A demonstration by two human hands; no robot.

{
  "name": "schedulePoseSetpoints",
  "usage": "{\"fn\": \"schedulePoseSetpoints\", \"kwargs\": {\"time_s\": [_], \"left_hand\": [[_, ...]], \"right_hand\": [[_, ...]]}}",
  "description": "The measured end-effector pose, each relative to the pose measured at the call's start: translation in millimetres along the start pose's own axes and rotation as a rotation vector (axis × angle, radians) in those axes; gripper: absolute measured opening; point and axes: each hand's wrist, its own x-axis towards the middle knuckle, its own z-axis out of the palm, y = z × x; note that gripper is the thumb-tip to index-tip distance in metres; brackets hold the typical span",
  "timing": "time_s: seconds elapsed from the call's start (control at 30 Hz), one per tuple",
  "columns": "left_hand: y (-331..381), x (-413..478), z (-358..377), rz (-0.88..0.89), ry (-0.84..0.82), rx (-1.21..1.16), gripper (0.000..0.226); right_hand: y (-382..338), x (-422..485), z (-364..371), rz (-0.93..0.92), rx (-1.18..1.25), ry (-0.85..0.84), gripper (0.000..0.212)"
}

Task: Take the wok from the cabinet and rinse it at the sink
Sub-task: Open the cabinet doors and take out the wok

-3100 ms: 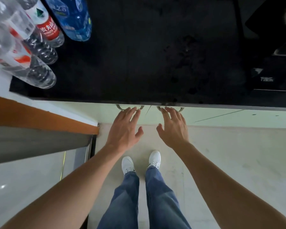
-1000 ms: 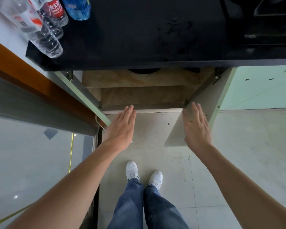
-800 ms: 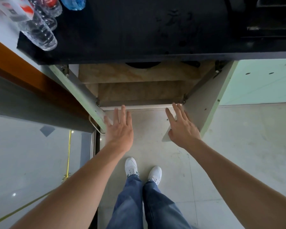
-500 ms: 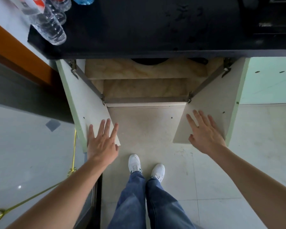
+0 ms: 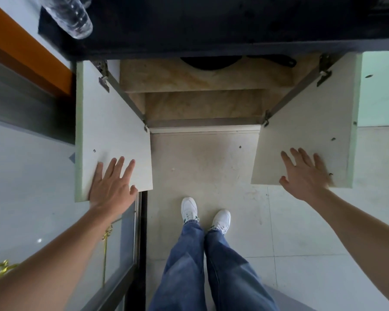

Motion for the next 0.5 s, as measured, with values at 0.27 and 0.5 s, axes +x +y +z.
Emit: {"fn": "schedulePoseSetpoints", "kwargs": {"time_s": [0.27, 0.5], "left_hand": [[9.6, -3.1, -6.6, -0.032, -0.075, -0.053, 0.073], [33.0, 23.4, -35.9, 0.017, -0.009, -0.151, 0.07]], "right_hand": [[-38.7, 0.2, -23.6, -0.043, 0.105, 0.055, 0.077], [-54.4, 9.6, -55.3, -0.069, 0.169, 0.139, 0.075]]}}
